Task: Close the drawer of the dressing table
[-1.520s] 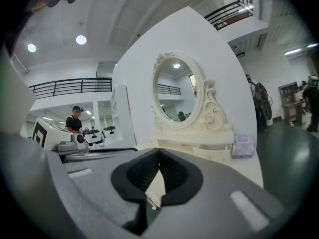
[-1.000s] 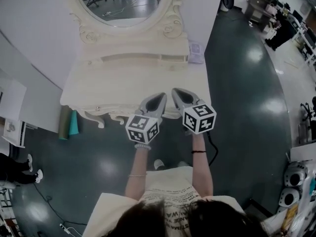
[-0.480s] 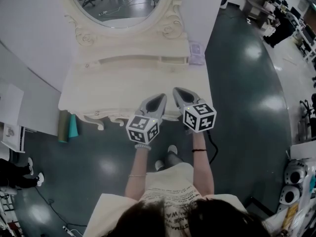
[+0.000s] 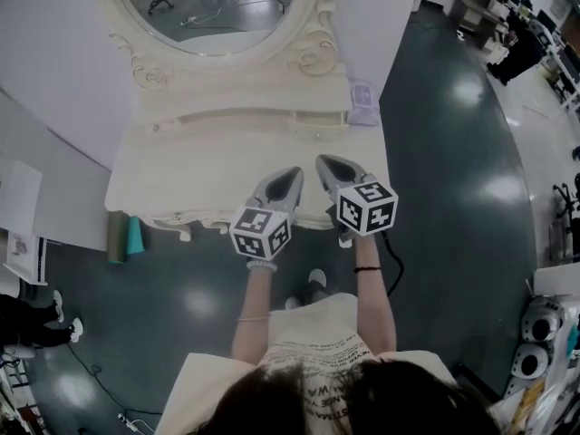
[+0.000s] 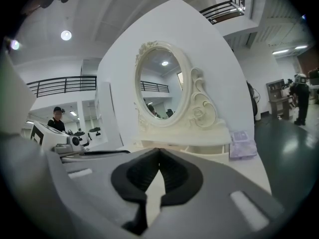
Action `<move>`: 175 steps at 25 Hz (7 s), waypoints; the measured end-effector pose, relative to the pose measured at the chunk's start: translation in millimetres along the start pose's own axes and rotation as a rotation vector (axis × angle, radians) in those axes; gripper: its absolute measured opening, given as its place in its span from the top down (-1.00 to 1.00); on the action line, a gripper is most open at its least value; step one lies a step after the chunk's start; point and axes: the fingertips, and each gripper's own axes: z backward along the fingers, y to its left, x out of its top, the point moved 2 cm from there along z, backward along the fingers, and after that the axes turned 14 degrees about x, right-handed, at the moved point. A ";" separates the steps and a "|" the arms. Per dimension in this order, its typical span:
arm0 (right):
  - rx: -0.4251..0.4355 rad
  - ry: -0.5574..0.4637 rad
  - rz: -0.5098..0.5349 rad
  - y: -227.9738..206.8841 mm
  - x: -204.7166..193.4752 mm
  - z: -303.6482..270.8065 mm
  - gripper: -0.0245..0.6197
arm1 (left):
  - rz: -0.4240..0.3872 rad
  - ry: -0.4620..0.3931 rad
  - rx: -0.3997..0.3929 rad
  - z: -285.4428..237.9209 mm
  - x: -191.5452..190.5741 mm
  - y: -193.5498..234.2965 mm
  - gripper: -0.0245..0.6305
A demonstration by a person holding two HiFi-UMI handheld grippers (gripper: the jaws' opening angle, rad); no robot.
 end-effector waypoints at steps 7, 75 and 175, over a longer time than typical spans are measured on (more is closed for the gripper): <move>0.016 0.025 -0.012 -20.0 -0.8 -11.3 0.91 | 0.001 0.013 0.018 -24.1 0.0 3.0 0.92; -0.453 0.204 -0.358 -141.2 -78.9 -90.3 0.60 | 0.024 0.329 -0.221 -132.7 -67.5 76.3 0.92; -0.434 0.257 -0.358 -211.4 -63.6 -135.3 0.61 | 0.034 0.352 -0.154 -195.5 -70.9 108.0 0.92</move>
